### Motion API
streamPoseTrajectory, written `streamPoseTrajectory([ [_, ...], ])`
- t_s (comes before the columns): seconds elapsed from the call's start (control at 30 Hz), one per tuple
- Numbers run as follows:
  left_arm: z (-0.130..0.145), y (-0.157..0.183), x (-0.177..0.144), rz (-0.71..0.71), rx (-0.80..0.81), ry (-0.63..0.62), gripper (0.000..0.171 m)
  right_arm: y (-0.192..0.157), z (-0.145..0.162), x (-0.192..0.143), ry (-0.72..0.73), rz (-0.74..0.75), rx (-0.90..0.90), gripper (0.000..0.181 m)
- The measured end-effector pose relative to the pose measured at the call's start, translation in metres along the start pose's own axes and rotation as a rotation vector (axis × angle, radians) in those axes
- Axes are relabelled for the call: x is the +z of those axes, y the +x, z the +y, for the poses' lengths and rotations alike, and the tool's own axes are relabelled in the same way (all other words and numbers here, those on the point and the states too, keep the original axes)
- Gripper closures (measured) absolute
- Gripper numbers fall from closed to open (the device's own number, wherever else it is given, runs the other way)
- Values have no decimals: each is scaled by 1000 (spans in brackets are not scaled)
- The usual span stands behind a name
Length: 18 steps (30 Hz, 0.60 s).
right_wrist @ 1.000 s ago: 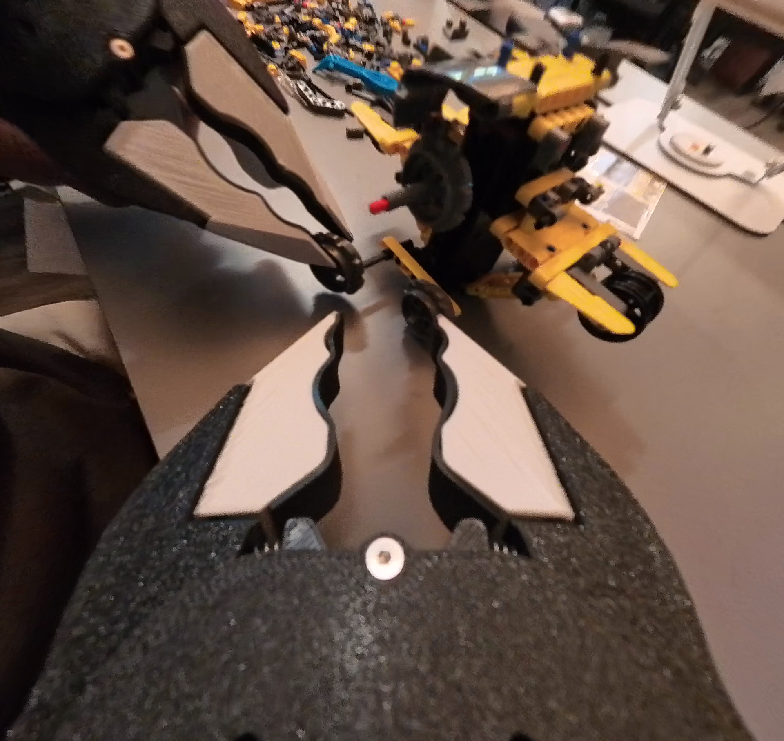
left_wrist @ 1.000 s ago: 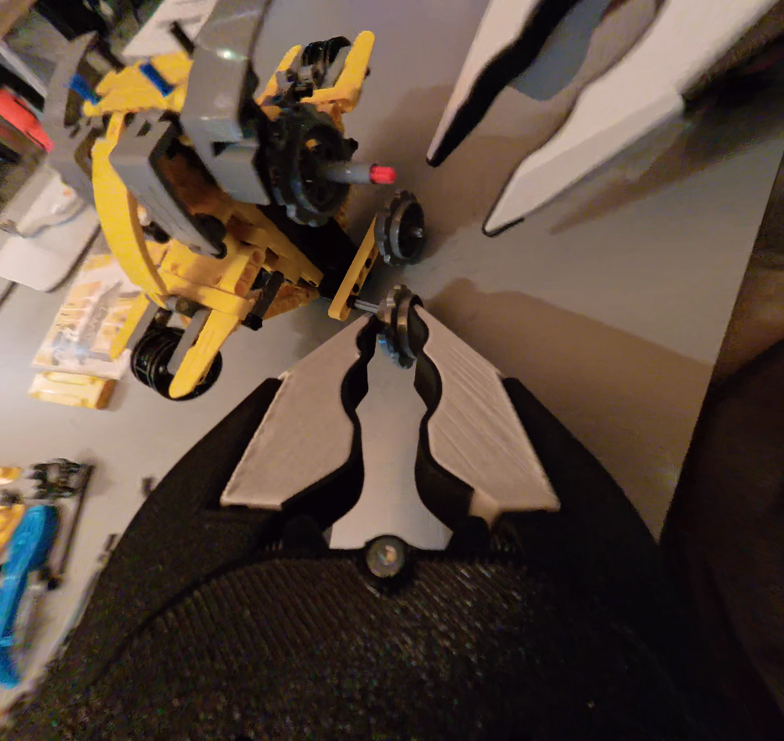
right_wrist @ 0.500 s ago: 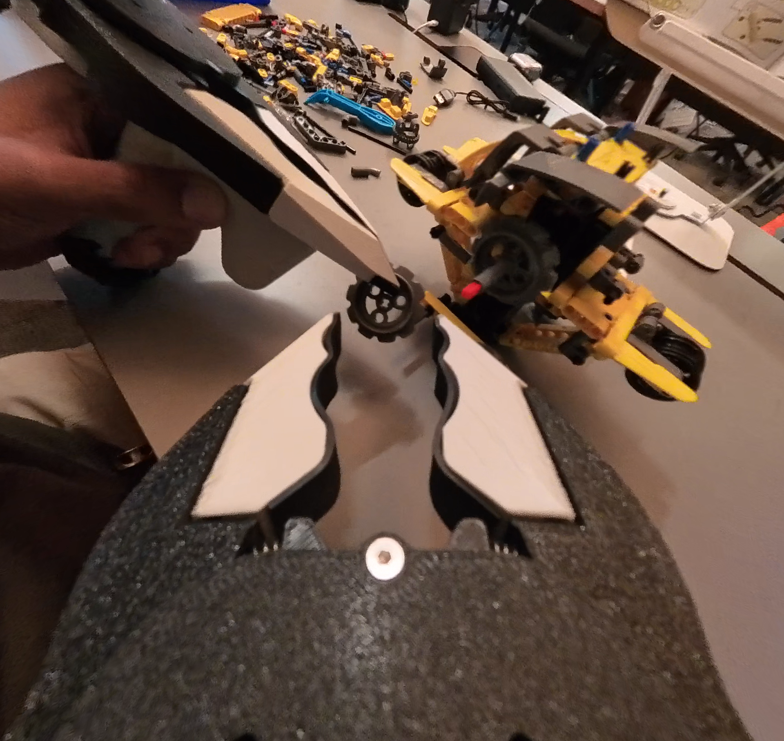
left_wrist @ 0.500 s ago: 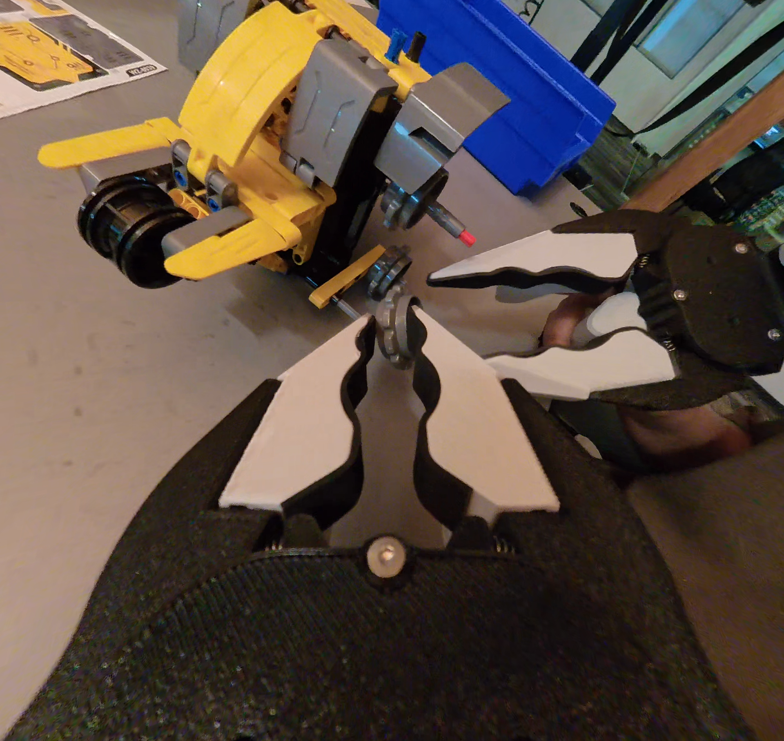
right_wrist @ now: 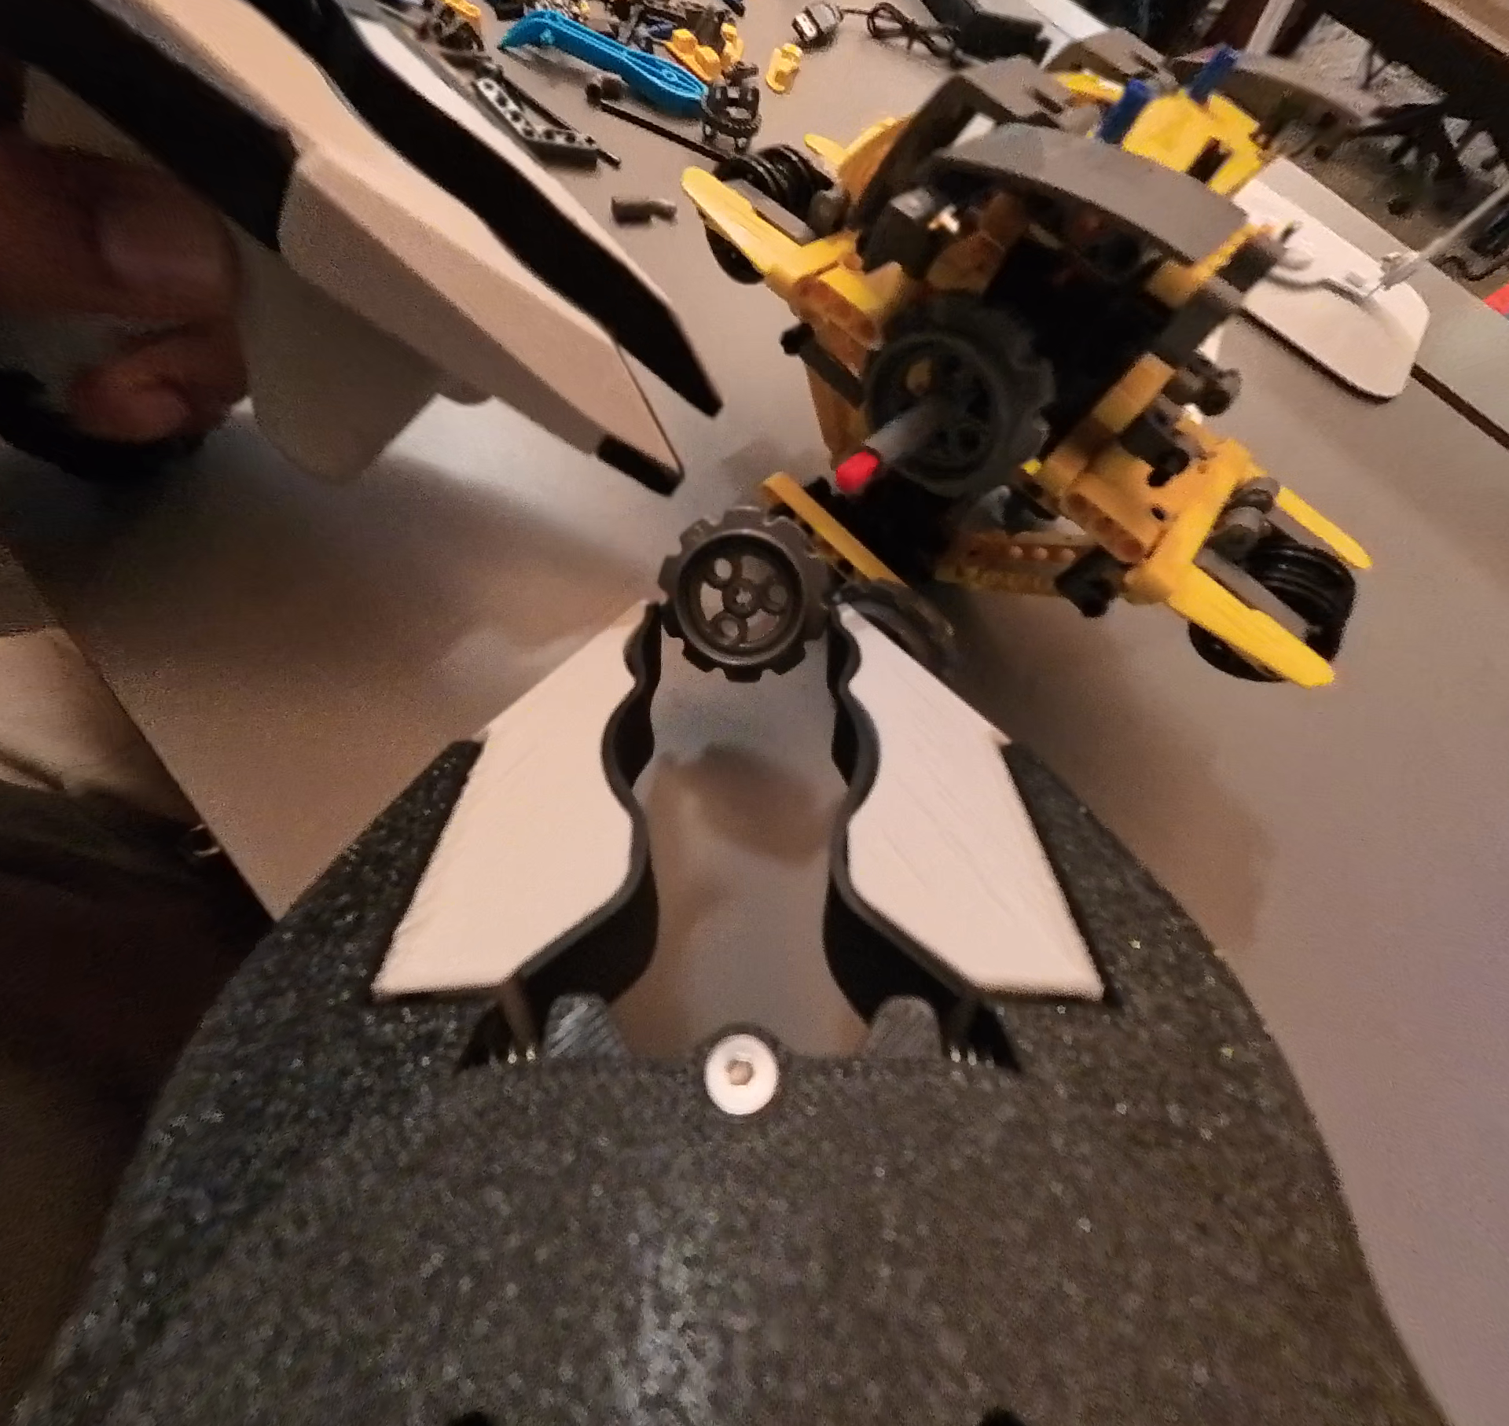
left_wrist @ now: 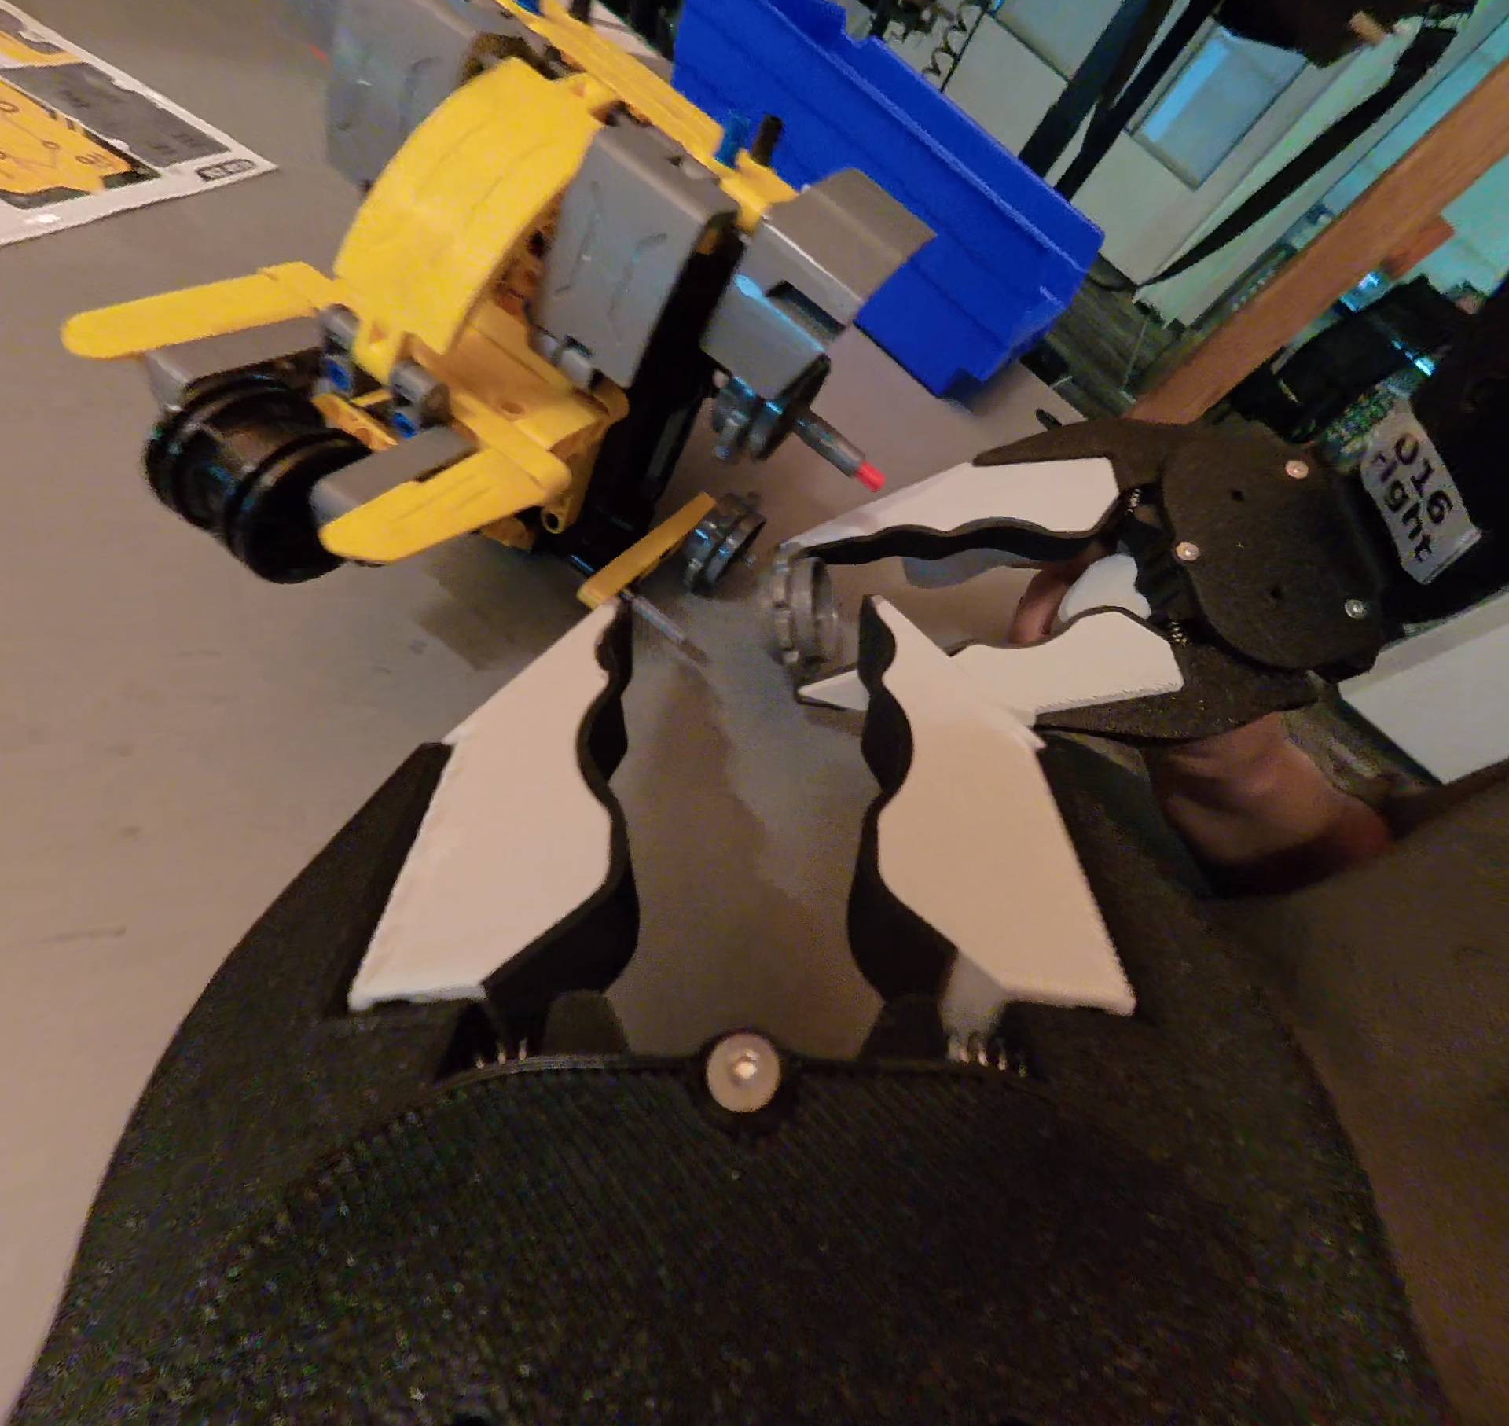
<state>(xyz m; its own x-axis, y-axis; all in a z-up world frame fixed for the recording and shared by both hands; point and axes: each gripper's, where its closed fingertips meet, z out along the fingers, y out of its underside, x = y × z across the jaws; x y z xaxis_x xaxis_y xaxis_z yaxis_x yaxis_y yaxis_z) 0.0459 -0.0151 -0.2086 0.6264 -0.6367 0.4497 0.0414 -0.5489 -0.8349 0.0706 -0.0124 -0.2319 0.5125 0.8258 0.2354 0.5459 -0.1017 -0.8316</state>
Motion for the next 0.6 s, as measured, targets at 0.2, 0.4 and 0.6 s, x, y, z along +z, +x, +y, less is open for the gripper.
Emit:
streamPoseTrajectory([
  [0.2, 12, -4, 16, 104, -123, -141, 89, 9, 8, -4, -18, 57, -74, 141],
  [0.4, 7, 5, 22, 220, -170, -136, 80, 6, 6, 4, -23, 79, -169, 141],
  [0.6, 6, 20, 22, 311, -172, -131, 87, 12, 8, 14, -58, 107, -231, 141],
])
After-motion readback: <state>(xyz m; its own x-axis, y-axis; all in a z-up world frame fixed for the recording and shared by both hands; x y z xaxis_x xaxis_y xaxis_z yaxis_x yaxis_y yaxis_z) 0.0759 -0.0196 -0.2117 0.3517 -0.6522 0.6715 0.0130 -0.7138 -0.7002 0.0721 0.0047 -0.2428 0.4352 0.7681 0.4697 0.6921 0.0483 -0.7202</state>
